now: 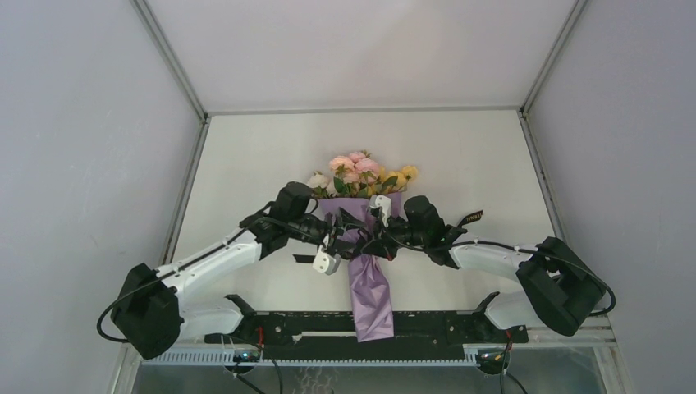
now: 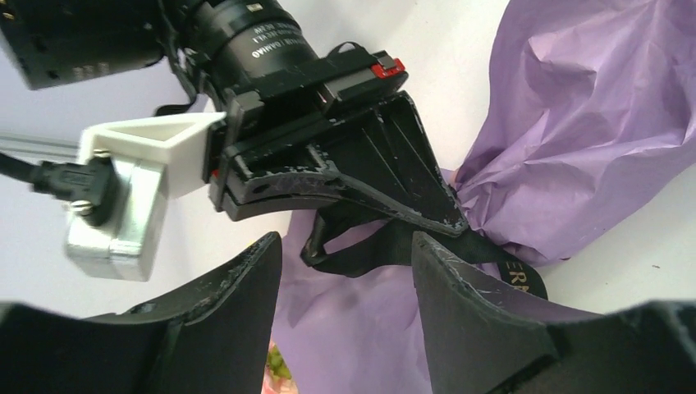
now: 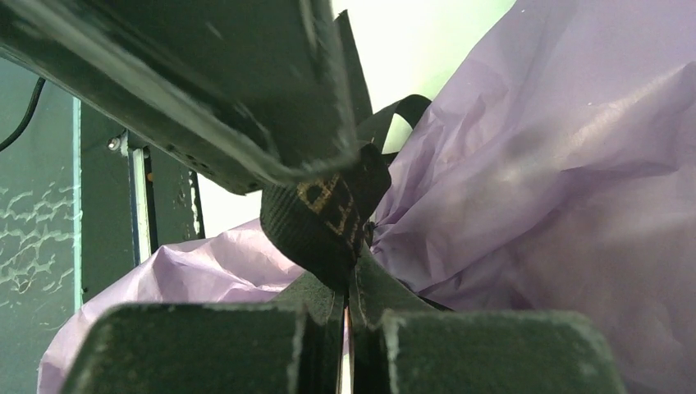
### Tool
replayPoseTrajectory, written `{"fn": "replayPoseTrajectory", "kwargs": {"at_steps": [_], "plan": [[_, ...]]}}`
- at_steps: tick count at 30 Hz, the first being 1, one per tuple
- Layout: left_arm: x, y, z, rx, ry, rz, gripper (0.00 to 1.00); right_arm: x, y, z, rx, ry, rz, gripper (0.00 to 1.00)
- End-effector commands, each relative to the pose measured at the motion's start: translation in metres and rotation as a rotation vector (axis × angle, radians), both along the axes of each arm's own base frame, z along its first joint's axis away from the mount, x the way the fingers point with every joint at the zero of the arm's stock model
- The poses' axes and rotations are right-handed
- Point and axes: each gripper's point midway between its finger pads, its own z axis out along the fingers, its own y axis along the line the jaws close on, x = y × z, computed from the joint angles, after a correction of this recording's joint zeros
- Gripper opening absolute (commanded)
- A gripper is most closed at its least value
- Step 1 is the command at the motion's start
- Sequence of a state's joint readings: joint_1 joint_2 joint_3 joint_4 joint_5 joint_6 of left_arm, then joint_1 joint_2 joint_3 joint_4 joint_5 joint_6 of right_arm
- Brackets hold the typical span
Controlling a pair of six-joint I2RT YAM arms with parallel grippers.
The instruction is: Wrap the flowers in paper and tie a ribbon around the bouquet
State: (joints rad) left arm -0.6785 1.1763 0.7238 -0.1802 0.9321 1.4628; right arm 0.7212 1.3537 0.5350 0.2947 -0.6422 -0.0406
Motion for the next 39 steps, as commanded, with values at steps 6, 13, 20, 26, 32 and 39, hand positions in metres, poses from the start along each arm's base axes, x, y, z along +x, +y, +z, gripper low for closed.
{"fn": "replayPoseTrajectory", "kwargs": {"at_steps": [6,13,20,26,32,39], "plan": [[0.019,-0.014,0.004,0.027,-0.057,0.039,0.57,0.003,0.006,0.023,0.057,-0.079,0.035,0.00],[0.015,-0.015,0.002,0.030,-0.058,0.026,0.23,0.003,0.005,0.022,0.053,-0.082,0.036,0.00],[0.020,-0.012,0.004,0.039,-0.050,0.077,0.00,0.012,-0.003,0.024,0.018,-0.047,-0.055,0.19],[0.021,-0.005,0.011,0.019,0.100,0.211,0.00,0.032,-0.047,0.065,-0.013,0.067,-0.341,0.46],[0.011,0.000,0.012,-0.006,0.211,0.253,0.00,0.070,-0.177,0.047,-0.103,0.301,-1.026,0.59],[0.003,-0.001,0.004,-0.018,0.287,0.269,0.00,0.075,-0.290,-0.019,-0.190,0.664,-1.492,0.70]]}}
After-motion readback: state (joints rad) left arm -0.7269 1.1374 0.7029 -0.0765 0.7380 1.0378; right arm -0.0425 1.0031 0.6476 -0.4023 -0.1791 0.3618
